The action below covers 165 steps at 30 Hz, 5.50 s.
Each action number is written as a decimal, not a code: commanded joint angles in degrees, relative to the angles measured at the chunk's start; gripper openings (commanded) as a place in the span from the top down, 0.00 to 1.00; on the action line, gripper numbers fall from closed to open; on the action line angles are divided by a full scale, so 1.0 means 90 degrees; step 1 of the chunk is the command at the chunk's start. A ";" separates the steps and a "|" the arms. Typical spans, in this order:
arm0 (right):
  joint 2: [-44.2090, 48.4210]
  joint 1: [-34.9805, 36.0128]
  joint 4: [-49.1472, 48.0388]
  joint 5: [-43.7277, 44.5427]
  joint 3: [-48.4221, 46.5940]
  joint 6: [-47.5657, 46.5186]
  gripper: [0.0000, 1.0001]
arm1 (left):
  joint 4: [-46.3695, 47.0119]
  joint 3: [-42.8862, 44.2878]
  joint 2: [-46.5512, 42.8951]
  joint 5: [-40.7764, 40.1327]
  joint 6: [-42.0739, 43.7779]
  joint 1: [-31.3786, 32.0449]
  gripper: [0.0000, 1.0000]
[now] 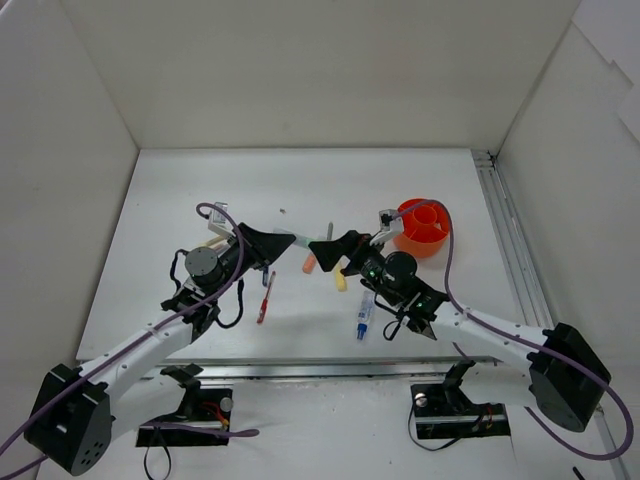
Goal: Sort the stationery into containers
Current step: Place the pen in the storage box, then pick up the pen from the center of the board.
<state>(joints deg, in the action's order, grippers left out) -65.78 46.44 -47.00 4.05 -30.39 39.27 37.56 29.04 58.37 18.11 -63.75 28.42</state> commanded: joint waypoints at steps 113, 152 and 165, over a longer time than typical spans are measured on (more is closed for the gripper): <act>-0.2740 -0.3284 0.9070 0.0145 -0.6272 -0.4041 1.00 | -0.5316 0.2174 -0.0070 -0.1348 0.3450 -0.0473 0.00; -0.2136 -0.2223 0.8856 0.0428 -0.5823 -0.4656 0.20 | -0.5785 0.2057 -0.0342 -0.1211 0.3372 -0.0531 0.00; -0.2690 -0.0102 0.7645 0.1187 -0.4035 -0.2332 0.02 | -0.5931 0.1510 -0.1046 -0.1133 0.3284 -0.0473 0.00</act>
<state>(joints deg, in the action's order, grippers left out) -86.78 42.72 26.89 9.61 -66.59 12.05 -17.06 41.71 50.22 6.83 -33.61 23.94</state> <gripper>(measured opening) 0.978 0.996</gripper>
